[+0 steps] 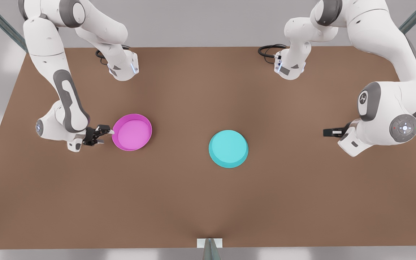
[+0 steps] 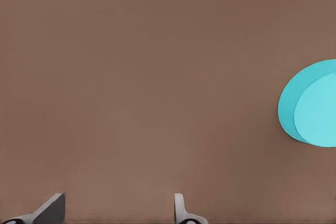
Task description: Flip the blue plate over with the left arm, and stack the pink plate on top of the blue plate with the right arm
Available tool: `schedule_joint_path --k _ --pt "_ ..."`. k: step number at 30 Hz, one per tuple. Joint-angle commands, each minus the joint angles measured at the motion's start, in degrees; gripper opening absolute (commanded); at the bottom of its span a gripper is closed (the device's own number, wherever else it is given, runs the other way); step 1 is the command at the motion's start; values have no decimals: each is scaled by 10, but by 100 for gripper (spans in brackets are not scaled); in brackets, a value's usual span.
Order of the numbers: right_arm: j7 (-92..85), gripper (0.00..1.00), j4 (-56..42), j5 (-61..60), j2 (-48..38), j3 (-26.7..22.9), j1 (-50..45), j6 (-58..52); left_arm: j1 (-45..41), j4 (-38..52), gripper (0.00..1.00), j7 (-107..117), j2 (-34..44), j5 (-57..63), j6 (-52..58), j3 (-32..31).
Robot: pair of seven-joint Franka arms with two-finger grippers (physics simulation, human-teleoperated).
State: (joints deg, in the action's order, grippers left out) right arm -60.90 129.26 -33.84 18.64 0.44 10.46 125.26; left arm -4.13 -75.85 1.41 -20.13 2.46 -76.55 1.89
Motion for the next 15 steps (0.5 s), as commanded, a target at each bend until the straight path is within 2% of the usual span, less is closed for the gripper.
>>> schedule_joint_path --k 1,3,7,9,15 --pt "0 100 2 -8 0 0 -2 1 1 0 100 0 -3 -1 -1 0" --pt "0 100 44 -17 -11 0 -18 63 1 0 100 -1 -6 -3 0 0" --pt "3 100 71 -55 -11 -1 -14 71 1 0 100 -1 -14 -3 0 0" --pt "8 86 72 -55 -11 0 -13 71 1 0 100 -1 -16 -3 -1 0" --pt "11 81 72 -72 -13 0 -11 97 3 0 100 -1 -20 -3 -2 1"
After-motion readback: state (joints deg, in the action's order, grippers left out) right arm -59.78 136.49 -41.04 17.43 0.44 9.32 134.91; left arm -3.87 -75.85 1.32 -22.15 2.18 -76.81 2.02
